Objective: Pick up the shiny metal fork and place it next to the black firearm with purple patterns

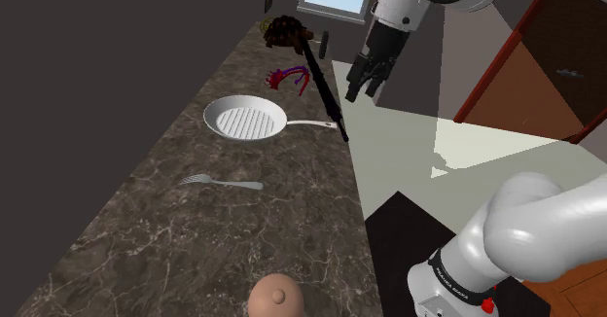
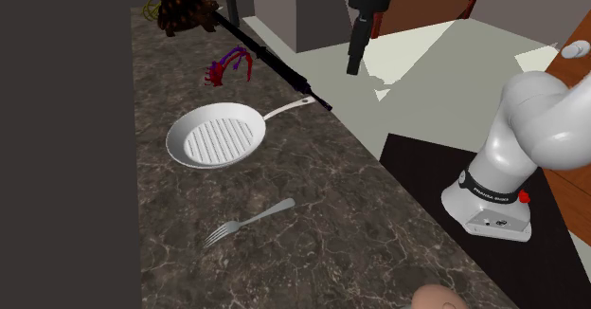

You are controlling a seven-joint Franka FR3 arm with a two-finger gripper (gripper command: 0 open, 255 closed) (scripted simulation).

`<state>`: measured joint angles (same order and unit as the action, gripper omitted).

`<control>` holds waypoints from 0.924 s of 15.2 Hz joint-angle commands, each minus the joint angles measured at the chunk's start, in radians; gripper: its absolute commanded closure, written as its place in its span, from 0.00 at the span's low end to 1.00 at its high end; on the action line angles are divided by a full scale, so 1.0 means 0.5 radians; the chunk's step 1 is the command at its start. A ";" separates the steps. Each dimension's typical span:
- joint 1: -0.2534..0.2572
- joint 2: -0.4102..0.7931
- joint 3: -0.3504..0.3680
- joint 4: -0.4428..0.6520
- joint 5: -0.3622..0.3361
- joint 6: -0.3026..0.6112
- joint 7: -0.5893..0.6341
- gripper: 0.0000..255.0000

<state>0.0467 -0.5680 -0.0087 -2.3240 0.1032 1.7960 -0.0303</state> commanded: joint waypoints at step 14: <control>0.286 1.036 0.206 0.485 0.106 0.339 -0.330 0.00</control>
<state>0.1816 -0.0857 0.0872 -2.1012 0.1552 1.9580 -0.1829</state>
